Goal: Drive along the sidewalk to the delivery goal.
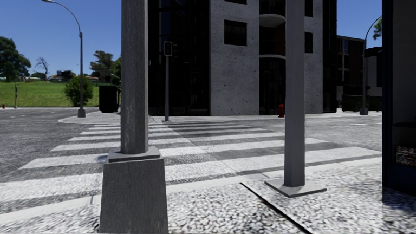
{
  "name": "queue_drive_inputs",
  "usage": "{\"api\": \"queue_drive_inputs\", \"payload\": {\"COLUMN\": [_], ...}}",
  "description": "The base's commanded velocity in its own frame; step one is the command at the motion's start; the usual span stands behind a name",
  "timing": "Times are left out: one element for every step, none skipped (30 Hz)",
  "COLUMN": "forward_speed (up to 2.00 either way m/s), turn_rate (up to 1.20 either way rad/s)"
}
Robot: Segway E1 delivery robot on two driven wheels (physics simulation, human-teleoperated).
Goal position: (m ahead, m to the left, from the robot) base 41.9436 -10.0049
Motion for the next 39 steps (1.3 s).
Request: {"api": "queue_drive_inputs", "payload": {"forward_speed": [0.0, 0.0, 0.0, 0.0, 0.0, 0.0, 0.0, 0.0, 0.0, 0.0, 0.0, 0.0, 0.0, 0.0, 0.0, 0.0, 0.0, 0.0, 0.0, 0.0, 0.0, 0.0, 0.0, 0.0, 0.0, 0.0, 0.0, 0.0, 0.0, 0.0, 0.0, 0.0, 0.0, 0.0, 0.0, 0.0, 0.0, 0.0, 0.0], "turn_rate": [-1.2, -1.2, -1.2, -1.2, -1.2, -1.2, -1.2, -1.2, -1.2, -1.2, -1.2, -1.2, -1.2, -0.78, 0.0, 0.0, 0.0, 0.0, 0.0, 0.0, 0.0, 0.0, 0.0, 0.0, 0.0, 0.0, 0.0, 0.0, 0.0, 0.0, 0.0, 0.0, 0.09, 0.09, 0.33, 0.64, 0.89, 1.2, 1.2]}}
